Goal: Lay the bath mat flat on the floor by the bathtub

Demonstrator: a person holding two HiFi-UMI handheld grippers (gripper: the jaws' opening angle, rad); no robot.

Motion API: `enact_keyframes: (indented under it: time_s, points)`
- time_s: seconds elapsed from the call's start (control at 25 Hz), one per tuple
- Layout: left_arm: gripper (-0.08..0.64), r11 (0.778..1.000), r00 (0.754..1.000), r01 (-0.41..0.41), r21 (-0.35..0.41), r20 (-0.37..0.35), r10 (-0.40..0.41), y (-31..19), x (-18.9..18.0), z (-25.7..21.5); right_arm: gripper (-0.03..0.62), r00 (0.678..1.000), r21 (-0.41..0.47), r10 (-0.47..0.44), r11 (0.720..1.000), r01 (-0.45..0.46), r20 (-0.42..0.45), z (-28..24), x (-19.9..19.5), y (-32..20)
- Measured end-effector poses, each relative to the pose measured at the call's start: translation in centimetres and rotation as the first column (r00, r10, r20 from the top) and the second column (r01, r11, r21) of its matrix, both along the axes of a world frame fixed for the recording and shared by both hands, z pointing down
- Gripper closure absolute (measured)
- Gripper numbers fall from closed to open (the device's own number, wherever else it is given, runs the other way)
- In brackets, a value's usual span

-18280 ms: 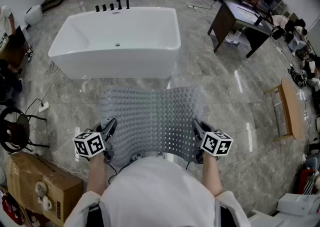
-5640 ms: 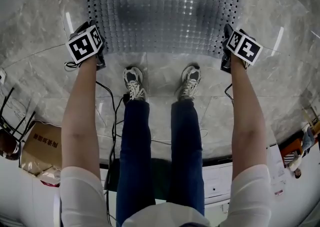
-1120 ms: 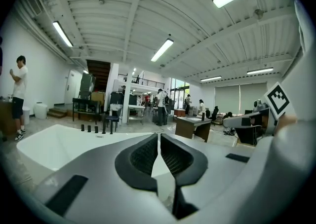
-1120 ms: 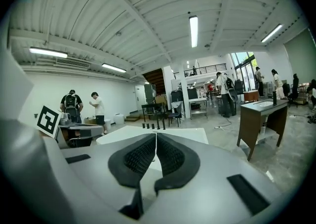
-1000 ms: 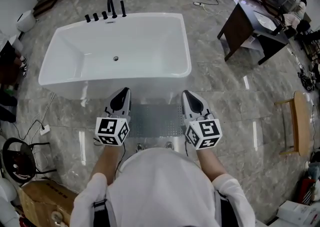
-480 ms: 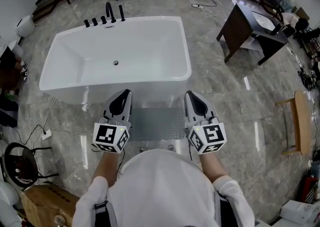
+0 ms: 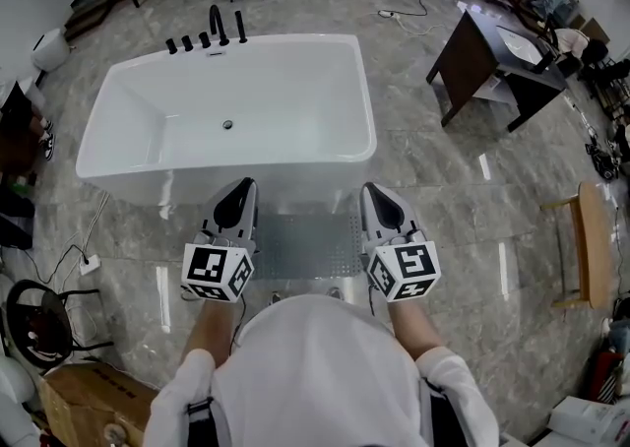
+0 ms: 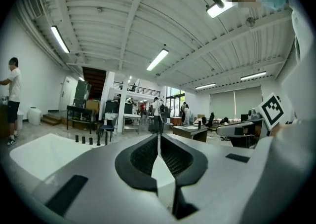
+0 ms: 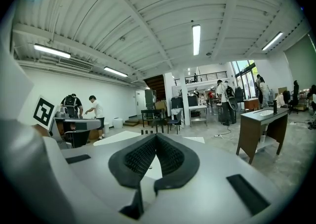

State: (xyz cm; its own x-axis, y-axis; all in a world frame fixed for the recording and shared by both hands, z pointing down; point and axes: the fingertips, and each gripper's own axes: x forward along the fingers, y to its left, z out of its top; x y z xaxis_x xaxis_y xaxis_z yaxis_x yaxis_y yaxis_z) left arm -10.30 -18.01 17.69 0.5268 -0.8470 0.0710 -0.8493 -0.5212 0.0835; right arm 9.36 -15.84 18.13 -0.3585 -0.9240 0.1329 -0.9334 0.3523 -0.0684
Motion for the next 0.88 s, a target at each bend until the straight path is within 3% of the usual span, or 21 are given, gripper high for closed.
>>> enact_keyframes:
  time_s: [0.88]
  points:
    - [0.515, 1.000, 1.000, 0.003, 0.010, -0.005, -0.003, -0.43, 0.07, -0.50, 0.563, 1.000, -0.008, -0.007, 1.000, 0.007, -0.020, -0.04, -0.27, -0.41]
